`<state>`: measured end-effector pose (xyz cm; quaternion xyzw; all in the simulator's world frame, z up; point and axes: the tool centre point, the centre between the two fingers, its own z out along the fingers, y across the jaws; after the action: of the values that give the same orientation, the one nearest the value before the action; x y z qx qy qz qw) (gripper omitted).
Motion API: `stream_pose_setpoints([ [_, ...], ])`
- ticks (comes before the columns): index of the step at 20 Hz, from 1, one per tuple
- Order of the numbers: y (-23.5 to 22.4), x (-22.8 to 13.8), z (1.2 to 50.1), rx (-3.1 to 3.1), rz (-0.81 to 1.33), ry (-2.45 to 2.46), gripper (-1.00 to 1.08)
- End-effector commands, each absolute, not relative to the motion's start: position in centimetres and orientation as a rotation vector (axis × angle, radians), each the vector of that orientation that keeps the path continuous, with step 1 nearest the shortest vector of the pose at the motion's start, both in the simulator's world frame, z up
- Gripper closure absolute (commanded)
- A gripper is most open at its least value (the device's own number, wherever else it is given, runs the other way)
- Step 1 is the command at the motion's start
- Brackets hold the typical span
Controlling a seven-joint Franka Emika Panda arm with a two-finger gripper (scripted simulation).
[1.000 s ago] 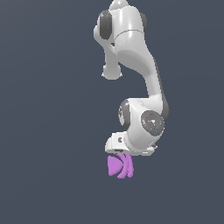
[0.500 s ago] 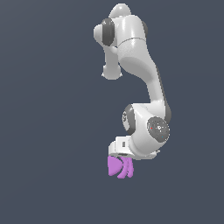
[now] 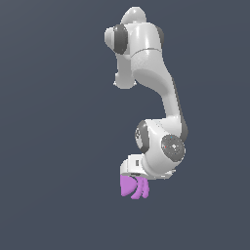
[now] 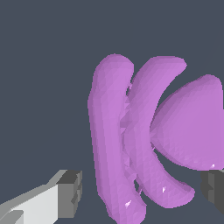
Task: Pick up the object and move it to a goal position.
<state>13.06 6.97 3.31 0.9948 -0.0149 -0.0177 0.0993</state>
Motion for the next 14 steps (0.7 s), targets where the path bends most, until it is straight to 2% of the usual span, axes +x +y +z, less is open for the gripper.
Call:
stream_pose_setpoints([
  [1,6.78,13.00,2.42,2.941,-0.053,-0.045,-1.00],
  [3,6.74,12.98,2.22,2.941,-0.053,-0.045,-1.00],
  [4,6.74,12.98,2.22,2.941,-0.053,-0.045,1.08],
  [14,6.76,13.01,2.30,2.941,-0.052,-0.045,1.08],
])
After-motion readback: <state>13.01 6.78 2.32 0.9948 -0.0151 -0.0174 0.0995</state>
